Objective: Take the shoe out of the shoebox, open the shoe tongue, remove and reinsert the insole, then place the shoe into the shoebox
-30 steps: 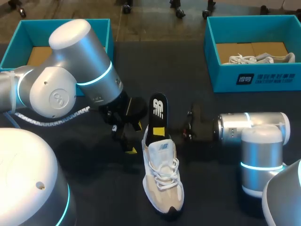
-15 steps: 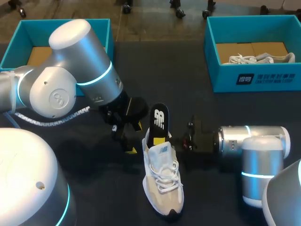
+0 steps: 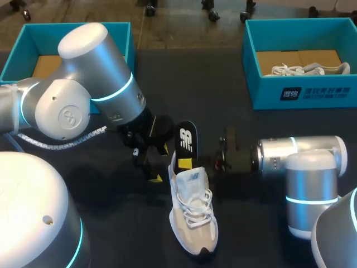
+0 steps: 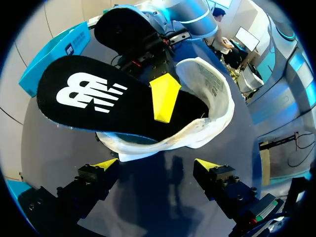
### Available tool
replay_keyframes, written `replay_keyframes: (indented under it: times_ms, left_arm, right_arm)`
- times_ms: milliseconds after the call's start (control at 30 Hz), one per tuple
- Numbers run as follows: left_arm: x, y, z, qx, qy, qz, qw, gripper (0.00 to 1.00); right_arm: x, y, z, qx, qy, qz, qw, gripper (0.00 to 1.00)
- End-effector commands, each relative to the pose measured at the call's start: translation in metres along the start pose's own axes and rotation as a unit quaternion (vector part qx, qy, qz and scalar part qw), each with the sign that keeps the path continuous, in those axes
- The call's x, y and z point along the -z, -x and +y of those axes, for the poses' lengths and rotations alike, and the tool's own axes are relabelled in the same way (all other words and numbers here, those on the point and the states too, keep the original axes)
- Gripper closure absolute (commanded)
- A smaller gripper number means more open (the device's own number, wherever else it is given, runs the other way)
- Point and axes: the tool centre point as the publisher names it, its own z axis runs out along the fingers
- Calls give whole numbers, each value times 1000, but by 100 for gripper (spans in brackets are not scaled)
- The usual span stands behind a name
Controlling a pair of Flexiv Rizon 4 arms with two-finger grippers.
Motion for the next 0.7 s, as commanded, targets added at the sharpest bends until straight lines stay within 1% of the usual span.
replay_keyframes:
  times_ms: [33, 100, 167, 200, 300, 367, 500, 667, 700]
  left_arm:
    - [-1, 0, 0, 0, 1, -1, 1000, 0]
    - [-1, 0, 0, 0, 1, -1, 1000, 0]
    - [-1, 0, 0, 0, 1, -1, 1000, 0]
    - [-1, 0, 0, 0, 1, -1, 1000, 0]
    - [-1, 0, 0, 0, 1, -1, 1000, 0]
    - [-1, 0, 0, 0, 1, -1, 1000, 0]
    - [-1, 0, 0, 0, 1, -1, 1000, 0]
    - [-1, 0, 0, 0, 1, -1, 1000, 0]
    - [-1, 0, 0, 0, 1, -1, 1000, 0]
  right_arm:
    - [-3, 5, 12, 1, -12, -1, 1000, 69]
    - [-2, 9, 16, 1, -12, -2, 1000, 74]
    - [-3, 14, 19, -3, -12, 4, 1000, 90]
    - [-3, 16, 20, -6, -11, 6, 1000, 100]
    - [-4, 19, 18, -17, -8, 7, 1000, 100]
    - [-4, 19, 13, -25, -7, 6, 1000, 100]
    - [-6, 17, 0, -35, -4, 4, 999, 100]
    - [-8, 14, -26, -62, 9, -4, 998, 100]
    - [-8, 13, -28, -62, 9, -4, 998, 100]
